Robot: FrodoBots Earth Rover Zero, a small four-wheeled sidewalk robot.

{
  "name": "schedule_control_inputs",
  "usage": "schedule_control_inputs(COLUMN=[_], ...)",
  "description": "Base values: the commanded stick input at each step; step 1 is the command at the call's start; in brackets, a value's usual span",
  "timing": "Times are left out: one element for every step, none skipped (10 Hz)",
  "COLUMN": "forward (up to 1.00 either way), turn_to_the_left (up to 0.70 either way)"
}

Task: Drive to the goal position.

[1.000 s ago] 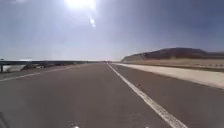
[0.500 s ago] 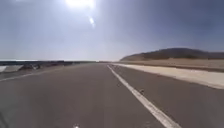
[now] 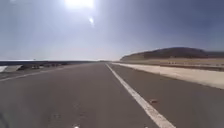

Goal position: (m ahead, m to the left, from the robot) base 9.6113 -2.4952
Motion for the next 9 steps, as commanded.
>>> schedule_control_inputs(forward=[1.0,1.0,1.0,1.0,1.0,1.0,1.0,1.0,1.0], turn_to_the_left=[0.0,0.0,0.0,0.0,0.0,0.0,0.0,0.0,0.0])
